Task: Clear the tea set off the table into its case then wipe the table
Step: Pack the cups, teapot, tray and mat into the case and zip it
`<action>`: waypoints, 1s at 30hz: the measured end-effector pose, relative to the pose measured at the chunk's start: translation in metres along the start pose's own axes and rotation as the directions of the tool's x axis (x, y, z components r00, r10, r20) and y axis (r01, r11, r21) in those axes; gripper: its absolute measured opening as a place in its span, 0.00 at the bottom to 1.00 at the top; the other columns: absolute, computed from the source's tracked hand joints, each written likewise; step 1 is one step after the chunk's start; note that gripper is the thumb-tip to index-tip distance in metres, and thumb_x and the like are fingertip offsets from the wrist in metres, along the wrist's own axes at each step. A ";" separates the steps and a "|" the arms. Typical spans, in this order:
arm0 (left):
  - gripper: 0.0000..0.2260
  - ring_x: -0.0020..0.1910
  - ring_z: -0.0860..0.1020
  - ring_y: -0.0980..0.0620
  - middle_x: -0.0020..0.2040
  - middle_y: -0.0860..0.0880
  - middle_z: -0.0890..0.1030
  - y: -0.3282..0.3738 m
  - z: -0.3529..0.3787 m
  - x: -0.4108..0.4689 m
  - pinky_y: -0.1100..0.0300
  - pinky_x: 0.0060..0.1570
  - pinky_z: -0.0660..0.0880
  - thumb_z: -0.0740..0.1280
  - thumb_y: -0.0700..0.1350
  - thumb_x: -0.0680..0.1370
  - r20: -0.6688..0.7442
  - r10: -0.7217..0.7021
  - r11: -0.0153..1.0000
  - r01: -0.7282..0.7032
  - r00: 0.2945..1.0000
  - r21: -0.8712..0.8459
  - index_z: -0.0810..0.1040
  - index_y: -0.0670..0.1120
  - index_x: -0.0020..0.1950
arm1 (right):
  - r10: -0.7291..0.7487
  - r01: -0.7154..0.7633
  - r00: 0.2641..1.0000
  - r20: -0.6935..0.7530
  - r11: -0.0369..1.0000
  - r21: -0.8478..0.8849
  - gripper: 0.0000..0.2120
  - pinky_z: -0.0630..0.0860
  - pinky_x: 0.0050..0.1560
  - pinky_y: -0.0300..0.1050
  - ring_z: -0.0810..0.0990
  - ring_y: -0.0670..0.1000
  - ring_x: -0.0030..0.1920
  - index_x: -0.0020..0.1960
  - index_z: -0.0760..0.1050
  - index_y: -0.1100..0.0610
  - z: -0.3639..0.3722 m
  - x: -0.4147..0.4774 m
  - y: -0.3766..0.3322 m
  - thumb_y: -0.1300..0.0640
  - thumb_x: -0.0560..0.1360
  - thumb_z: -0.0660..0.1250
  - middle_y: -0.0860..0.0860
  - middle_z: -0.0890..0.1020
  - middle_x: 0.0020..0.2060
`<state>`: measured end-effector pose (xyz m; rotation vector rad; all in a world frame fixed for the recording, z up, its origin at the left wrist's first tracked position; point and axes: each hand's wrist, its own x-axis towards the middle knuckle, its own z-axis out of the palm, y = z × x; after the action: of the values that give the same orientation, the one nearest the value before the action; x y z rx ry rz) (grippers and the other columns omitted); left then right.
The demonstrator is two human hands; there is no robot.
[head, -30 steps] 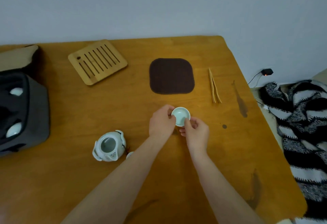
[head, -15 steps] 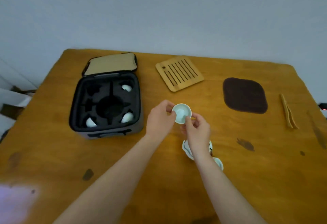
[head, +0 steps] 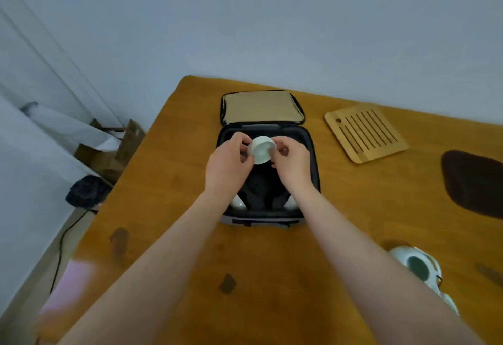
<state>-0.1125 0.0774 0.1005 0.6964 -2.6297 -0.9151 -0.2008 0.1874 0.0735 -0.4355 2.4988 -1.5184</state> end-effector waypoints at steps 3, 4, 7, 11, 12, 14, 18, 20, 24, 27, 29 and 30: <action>0.14 0.42 0.78 0.58 0.48 0.56 0.79 -0.020 -0.001 0.013 0.57 0.40 0.78 0.69 0.46 0.76 -0.027 0.004 0.996 -0.002 1.000 0.087 0.74 0.52 0.60 | -0.041 0.041 0.999 -0.002 0.998 -0.053 0.11 0.79 0.50 0.46 0.80 0.46 0.47 0.54 0.81 0.55 0.022 0.019 -0.012 0.64 0.76 0.64 0.47 0.83 0.46; 0.14 0.42 0.77 0.57 0.47 0.56 0.79 -0.025 0.000 0.017 0.57 0.39 0.78 0.69 0.47 0.76 -0.041 -0.004 0.994 0.009 0.999 0.112 0.74 0.53 0.60 | -0.068 0.067 0.998 -0.006 0.994 -0.085 0.11 0.77 0.50 0.41 0.80 0.46 0.48 0.55 0.81 0.56 0.029 0.025 -0.015 0.65 0.76 0.64 0.49 0.83 0.47; 0.13 0.40 0.77 0.56 0.45 0.55 0.79 -0.035 0.006 0.025 0.55 0.38 0.78 0.69 0.48 0.75 -0.084 -0.036 0.991 0.047 0.996 0.126 0.74 0.53 0.59 | -0.130 0.127 0.991 -0.008 0.979 -0.160 0.11 0.74 0.49 0.36 0.80 0.47 0.49 0.55 0.81 0.58 0.046 0.039 -0.020 0.65 0.77 0.64 0.50 0.83 0.48; 0.13 0.41 0.77 0.55 0.46 0.53 0.79 -0.045 0.012 0.035 0.54 0.37 0.77 0.68 0.49 0.76 -0.105 -0.041 0.988 0.056 0.994 0.145 0.74 0.52 0.61 | -0.131 0.130 0.991 0.003 0.984 -0.119 0.10 0.78 0.51 0.44 0.80 0.47 0.47 0.53 0.81 0.58 0.059 0.049 -0.012 0.66 0.76 0.64 0.50 0.83 0.46; 0.13 0.42 0.77 0.55 0.46 0.53 0.79 -0.046 0.013 0.036 0.55 0.37 0.77 0.68 0.49 0.77 -0.108 -0.039 0.984 0.057 0.993 0.171 0.74 0.52 0.61 | -0.128 0.129 0.992 0.008 0.986 -0.106 0.10 0.78 0.51 0.44 0.80 0.47 0.47 0.53 0.80 0.58 0.061 0.049 -0.010 0.66 0.76 0.64 0.49 0.83 0.46; 0.11 0.43 0.75 0.54 0.46 0.53 0.79 -0.048 0.017 0.036 0.56 0.34 0.74 0.68 0.50 0.77 -0.111 -0.042 0.971 0.067 0.993 0.228 0.74 0.51 0.58 | -0.132 0.133 0.991 0.022 0.986 -0.104 0.11 0.78 0.52 0.43 0.80 0.46 0.47 0.54 0.79 0.57 0.063 0.048 -0.007 0.66 0.76 0.64 0.49 0.83 0.48; 0.09 0.46 0.72 0.53 0.47 0.51 0.77 -0.049 0.024 0.034 0.59 0.34 0.67 0.68 0.49 0.76 -0.111 -0.021 0.958 0.052 0.994 0.280 0.73 0.49 0.54 | -0.174 0.177 0.984 0.034 0.974 -0.143 0.13 0.75 0.55 0.41 0.79 0.47 0.52 0.60 0.78 0.56 0.065 0.042 -0.001 0.65 0.76 0.64 0.49 0.82 0.53; 0.12 0.48 0.74 0.52 0.49 0.51 0.77 -0.050 0.024 0.032 0.58 0.35 0.71 0.69 0.48 0.76 -0.127 0.025 0.965 0.009 0.992 0.261 0.74 0.50 0.57 | -0.241 0.248 0.969 0.059 0.934 -0.259 0.13 0.74 0.55 0.42 0.77 0.49 0.54 0.59 0.79 0.56 0.064 0.039 0.003 0.64 0.77 0.64 0.50 0.83 0.52; 0.10 0.42 0.79 0.50 0.48 0.50 0.81 -0.055 0.029 0.028 0.54 0.33 0.76 0.73 0.43 0.73 -0.156 0.166 0.964 -0.128 0.974 0.233 0.81 0.47 0.55 | -0.198 0.224 0.973 0.116 0.926 -0.304 0.16 0.67 0.58 0.38 0.75 0.50 0.60 0.64 0.77 0.57 0.059 0.034 0.012 0.63 0.77 0.62 0.53 0.80 0.56; 0.09 0.38 0.80 0.49 0.45 0.49 0.83 -0.057 0.032 0.028 0.52 0.32 0.77 0.73 0.41 0.73 -0.176 0.177 0.967 -0.138 0.969 0.213 0.83 0.46 0.53 | -0.202 0.226 0.973 0.115 0.939 -0.261 0.15 0.65 0.59 0.36 0.74 0.50 0.61 0.64 0.77 0.58 0.059 0.030 0.015 0.57 0.79 0.62 0.53 0.81 0.57; 0.08 0.35 0.80 0.49 0.41 0.49 0.83 -0.059 0.033 0.028 0.52 0.30 0.77 0.72 0.40 0.74 -0.186 0.188 0.967 -0.148 0.965 0.207 0.83 0.45 0.52 | -0.215 0.233 0.972 0.097 0.943 -0.239 0.14 0.66 0.59 0.36 0.75 0.50 0.61 0.63 0.78 0.58 0.061 0.028 0.015 0.55 0.80 0.63 0.53 0.82 0.56; 0.07 0.34 0.80 0.49 0.40 0.49 0.83 -0.059 0.032 0.027 0.51 0.30 0.77 0.72 0.39 0.74 -0.185 0.187 0.967 -0.148 0.965 0.205 0.83 0.45 0.52 | -0.212 0.224 0.974 0.077 0.948 -0.224 0.14 0.67 0.59 0.37 0.75 0.50 0.61 0.62 0.78 0.58 0.062 0.028 0.015 0.55 0.80 0.64 0.53 0.82 0.56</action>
<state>-0.1279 0.0392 0.0407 0.5645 -2.5648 -0.5206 -0.2104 0.1329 0.0313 -0.8023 2.6706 -1.2653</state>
